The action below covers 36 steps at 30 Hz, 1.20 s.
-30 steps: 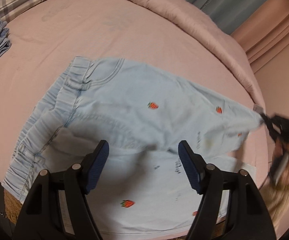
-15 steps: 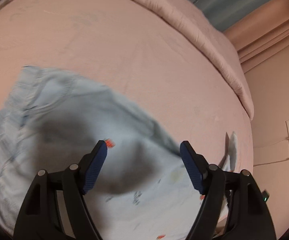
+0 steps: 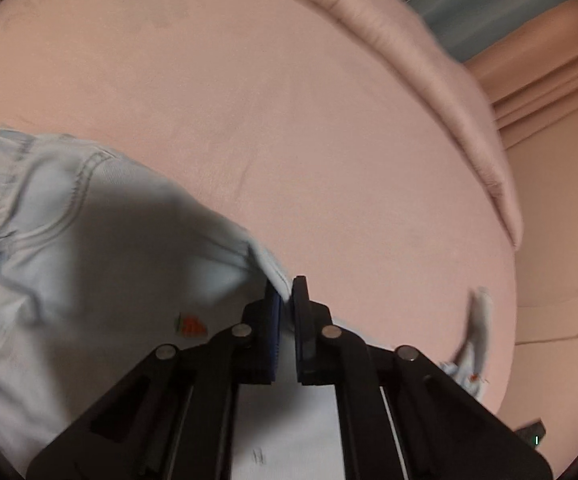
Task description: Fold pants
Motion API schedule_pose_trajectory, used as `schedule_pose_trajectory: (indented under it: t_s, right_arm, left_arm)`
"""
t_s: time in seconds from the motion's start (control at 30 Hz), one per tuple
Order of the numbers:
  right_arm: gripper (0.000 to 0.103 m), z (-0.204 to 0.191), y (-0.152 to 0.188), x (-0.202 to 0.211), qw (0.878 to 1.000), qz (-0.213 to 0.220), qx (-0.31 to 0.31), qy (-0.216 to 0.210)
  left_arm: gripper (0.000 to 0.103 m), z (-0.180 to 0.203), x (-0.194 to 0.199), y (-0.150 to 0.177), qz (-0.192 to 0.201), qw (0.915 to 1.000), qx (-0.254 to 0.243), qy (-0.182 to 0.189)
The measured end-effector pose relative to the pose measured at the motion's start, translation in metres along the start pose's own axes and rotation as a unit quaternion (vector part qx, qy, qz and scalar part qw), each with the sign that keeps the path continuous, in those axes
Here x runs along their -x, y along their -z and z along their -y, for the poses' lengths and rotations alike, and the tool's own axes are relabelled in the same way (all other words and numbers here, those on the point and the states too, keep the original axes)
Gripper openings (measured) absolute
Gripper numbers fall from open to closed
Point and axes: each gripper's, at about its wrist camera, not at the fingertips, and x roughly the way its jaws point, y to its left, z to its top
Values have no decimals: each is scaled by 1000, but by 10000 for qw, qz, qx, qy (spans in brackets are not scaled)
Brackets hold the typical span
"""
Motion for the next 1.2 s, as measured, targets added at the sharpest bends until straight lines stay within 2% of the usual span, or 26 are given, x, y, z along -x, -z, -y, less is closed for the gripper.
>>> schedule_pose_trajectory:
  t_s: [0.1, 0.2, 0.27, 0.33, 0.47, 0.57, 0.63, 0.67, 0.73, 0.8, 0.9, 0.97, 1.0, 1.03, 1.2]
  right_arm:
    - [5, -4, -2, 15, 9998, 168, 42, -14]
    - [5, -9, -2, 38, 9987, 441, 249, 49]
    - [5, -9, 2, 46, 9982, 491, 316, 128]
    - [5, -5, 7, 45, 9983, 426, 342, 198]
    - [5, 11, 20, 24, 9993, 31, 166, 341]
    - [5, 18, 27, 13, 9987, -95, 137, 478]
    - [5, 21, 28, 10, 9987, -131, 103, 476]
    - [5, 21, 27, 10, 9988, -126, 101, 467]
    - [5, 22, 26, 11, 9987, -115, 118, 475]
    - [5, 21, 28, 11, 9987, -101, 138, 488]
    - [5, 22, 28, 11, 9988, -108, 101, 474]
    - [5, 19, 27, 11, 9987, -100, 112, 483]
    - [5, 20, 27, 10, 9987, -102, 116, 484]
    - [5, 20, 27, 10, 9987, -96, 124, 490]
    - [5, 21, 28, 12, 9986, -90, 117, 502]
  left_arm:
    - [4, 8, 42, 16, 295, 9988, -241, 309]
    - [5, 1, 77, 48, 360, 9970, -411, 557]
    - [5, -11, 84, 72, 240, 9974, -390, 561]
    - [5, -23, 80, 90, 89, 9985, -379, 394]
    - [9, -50, 60, 117, -406, 9988, -183, 208]
    - [18, -65, 58, 115, -379, 9991, 43, 166]
    - [36, -75, 65, 106, -172, 9995, 259, -11]
    - [42, -79, 69, 103, -62, 9993, 348, -76]
    - [64, -90, 79, 95, 263, 9979, 535, -263]
    - [67, -101, 85, 88, 501, 9964, 592, -333]
    - [64, -113, 84, 78, 638, 9947, 746, -308]
    - [44, -122, 82, 74, 755, 9924, 971, -50]
    - [23, -121, 77, 72, 762, 9920, 1006, 80]
    - [17, -121, 74, 70, 718, 9926, 980, 61]
    - [12, -108, 92, 75, 753, 9929, 919, 94]
